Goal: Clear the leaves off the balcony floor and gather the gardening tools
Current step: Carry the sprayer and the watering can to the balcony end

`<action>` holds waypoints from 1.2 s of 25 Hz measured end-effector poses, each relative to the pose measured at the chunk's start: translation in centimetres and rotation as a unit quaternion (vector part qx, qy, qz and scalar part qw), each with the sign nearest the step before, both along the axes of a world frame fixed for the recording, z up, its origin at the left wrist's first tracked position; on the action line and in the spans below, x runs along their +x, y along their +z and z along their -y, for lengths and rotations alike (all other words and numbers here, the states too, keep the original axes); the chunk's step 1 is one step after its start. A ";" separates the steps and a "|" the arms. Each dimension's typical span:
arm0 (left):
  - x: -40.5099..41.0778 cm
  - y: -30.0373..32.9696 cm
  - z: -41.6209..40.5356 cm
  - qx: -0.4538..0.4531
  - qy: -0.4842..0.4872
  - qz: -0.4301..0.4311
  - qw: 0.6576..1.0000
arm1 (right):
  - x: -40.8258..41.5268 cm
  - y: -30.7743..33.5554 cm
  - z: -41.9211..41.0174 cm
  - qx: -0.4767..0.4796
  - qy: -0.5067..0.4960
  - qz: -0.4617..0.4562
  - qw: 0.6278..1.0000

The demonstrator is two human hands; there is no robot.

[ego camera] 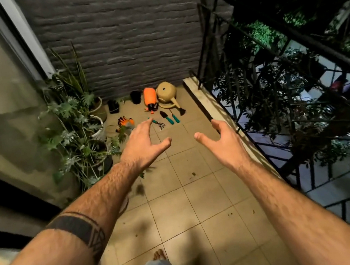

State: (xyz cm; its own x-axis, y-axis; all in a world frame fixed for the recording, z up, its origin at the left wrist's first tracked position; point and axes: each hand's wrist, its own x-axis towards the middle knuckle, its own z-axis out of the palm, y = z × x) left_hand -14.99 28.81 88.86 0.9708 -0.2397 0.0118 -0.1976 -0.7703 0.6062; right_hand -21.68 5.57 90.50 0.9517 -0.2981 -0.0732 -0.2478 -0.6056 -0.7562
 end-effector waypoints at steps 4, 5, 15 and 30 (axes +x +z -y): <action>5.5 0.0 0.9 0.007 0.005 -0.007 1.000 | 5.8 -0.2 1.1 -0.008 0.010 0.010 1.000; 7.0 -0.1 1.4 0.007 0.007 -0.006 1.000 | 7.4 -0.4 1.6 -0.009 0.012 0.009 1.000; 20.4 -2.5 8.2 0.017 0.083 -0.027 0.996 | 26.7 -2.9 8.8 -0.022 0.086 -0.012 0.996; 49.7 -3.7 11.0 -0.003 0.174 -0.104 0.979 | 59.8 -3.7 10.3 -0.087 0.200 -0.060 0.974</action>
State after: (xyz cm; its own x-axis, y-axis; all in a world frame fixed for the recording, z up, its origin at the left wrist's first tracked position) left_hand 34.71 17.82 85.15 0.9750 0.1064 -0.1950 0.2056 -0.7649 0.6104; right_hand 38.17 -4.71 86.82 0.9820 0.0767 -0.1724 -0.0460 -0.7885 -0.6133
